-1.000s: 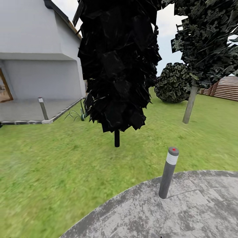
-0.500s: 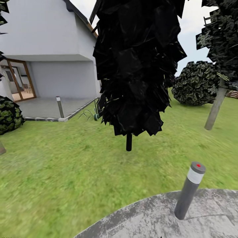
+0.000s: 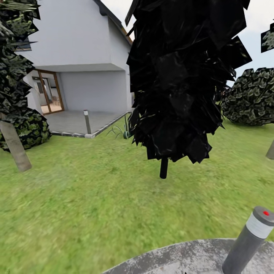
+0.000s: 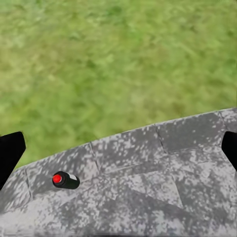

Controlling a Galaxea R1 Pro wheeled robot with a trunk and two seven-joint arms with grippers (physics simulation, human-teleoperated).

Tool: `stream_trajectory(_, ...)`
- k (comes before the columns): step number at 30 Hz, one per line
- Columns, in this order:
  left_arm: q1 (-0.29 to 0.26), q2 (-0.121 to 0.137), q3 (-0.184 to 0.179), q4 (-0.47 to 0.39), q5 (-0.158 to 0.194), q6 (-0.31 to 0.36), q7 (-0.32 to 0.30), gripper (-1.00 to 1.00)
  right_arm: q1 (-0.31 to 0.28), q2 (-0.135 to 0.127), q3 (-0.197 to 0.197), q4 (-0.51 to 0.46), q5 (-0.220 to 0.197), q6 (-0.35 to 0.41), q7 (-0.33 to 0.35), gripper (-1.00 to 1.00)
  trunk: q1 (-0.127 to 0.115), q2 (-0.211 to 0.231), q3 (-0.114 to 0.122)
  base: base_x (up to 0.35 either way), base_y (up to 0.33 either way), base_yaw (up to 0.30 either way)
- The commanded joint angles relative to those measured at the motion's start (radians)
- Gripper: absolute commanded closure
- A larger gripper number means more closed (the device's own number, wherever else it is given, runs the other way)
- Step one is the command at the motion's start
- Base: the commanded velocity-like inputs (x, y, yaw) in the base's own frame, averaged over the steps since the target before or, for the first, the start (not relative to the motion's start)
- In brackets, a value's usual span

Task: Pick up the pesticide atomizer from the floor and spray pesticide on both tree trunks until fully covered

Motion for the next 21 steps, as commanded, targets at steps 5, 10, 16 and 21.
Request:
stream_trajectory(5, -0.001, 0.0, 0.001, 0.0, 0.002, -0.003, 0.001, -1.0, 0.0, 0.0, -0.002, 0.0, 0.001, -0.003, 0.001, -1.0, 0.0, -0.001, -0.001, 0.003, 0.0, 0.276)
stream_trajectory(10, -0.001, -0.002, 0.001, 0.0, 0.003, -0.003, -0.001, -1.0, 0.0, 0.0, -0.002, 0.0, 0.001, -0.003, 0.001, -1.0, 0.0, -0.001, -0.001, 0.0, 0.0, 0.276)
stream_trajectory(16, -0.001, -0.001, 0.002, 0.0, 0.002, -0.002, 0.0, -1.0, 0.0, 0.0, -0.002, 0.001, 0.001, -0.003, 0.001, -1.0, 0.0, -0.001, -0.001, 0.011, 0.0, 0.276)
stream_trajectory(21, -0.001, 0.0, 0.002, 0.001, 0.002, -0.002, 0.001, -1.0, 0.0, 0.0, -0.002, 0.002, 0.002, -0.003, 0.001, -1.0, 0.0, -0.001, -0.001, 0.199, -0.103, 0.276)
